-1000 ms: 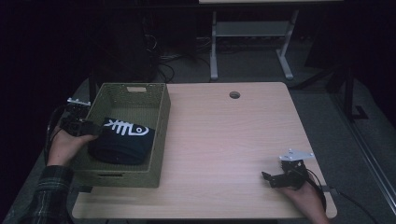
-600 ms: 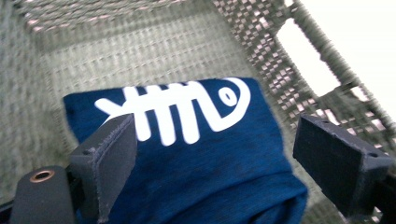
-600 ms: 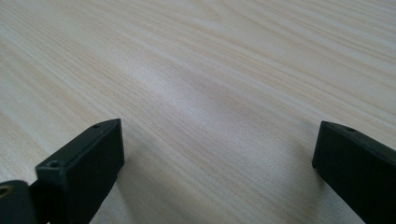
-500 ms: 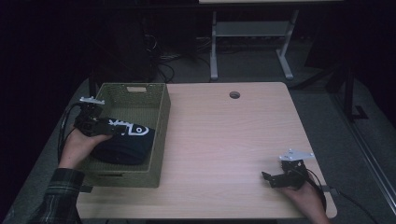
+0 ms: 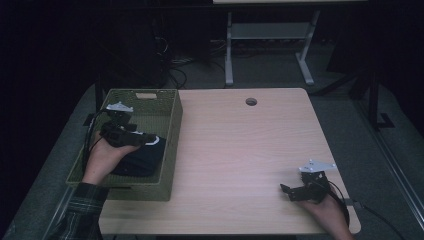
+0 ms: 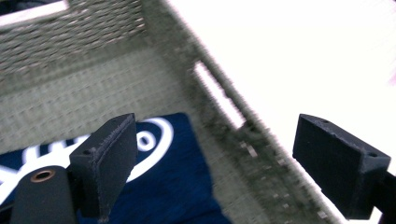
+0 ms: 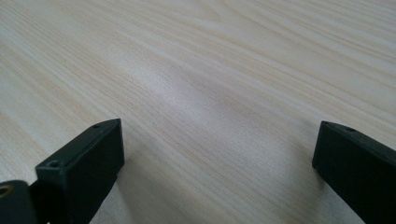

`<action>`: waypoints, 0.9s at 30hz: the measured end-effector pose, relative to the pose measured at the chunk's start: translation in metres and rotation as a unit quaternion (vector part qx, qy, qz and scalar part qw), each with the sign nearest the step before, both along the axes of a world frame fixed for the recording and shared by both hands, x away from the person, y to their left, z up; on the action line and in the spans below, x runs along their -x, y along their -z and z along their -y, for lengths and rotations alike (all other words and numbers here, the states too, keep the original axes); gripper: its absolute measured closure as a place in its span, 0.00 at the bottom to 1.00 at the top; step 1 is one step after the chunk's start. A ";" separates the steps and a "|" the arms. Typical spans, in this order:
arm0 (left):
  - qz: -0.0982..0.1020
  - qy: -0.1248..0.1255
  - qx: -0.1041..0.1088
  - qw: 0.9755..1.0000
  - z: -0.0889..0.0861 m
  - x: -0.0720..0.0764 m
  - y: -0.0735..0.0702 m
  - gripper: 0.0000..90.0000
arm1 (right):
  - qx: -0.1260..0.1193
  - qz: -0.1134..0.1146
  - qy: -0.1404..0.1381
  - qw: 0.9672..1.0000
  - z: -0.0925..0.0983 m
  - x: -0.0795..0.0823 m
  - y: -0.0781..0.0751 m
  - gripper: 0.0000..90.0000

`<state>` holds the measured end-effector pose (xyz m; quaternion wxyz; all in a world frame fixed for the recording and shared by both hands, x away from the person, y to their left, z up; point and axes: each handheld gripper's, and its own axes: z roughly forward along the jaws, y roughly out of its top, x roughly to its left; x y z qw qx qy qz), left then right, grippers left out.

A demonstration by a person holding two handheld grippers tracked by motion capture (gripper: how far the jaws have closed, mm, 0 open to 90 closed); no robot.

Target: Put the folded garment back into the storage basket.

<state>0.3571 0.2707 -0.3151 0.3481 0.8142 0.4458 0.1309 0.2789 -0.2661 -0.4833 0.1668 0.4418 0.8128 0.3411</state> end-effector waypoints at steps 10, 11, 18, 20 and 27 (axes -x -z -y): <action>0.005 0.043 0.007 0.999 0.043 0.005 0.003 0.15 | 0.000 0.000 0.000 1.000 0.000 0.000 0.000 0.02; 0.005 0.049 0.008 0.999 0.048 0.006 0.004 0.15 | 0.000 0.000 0.000 1.000 0.000 0.000 0.000 0.02; 0.003 0.080 0.009 0.997 0.081 0.011 0.013 0.15 | 0.000 0.000 0.000 1.000 0.000 0.000 0.000 0.02; 0.005 0.086 0.007 0.996 0.090 0.012 0.016 0.15 | 0.000 0.000 0.000 1.000 0.000 0.000 0.000 0.02; 0.015 0.099 0.015 0.995 0.117 0.018 0.027 0.15 | 0.000 0.000 0.000 1.000 0.000 0.000 0.000 0.02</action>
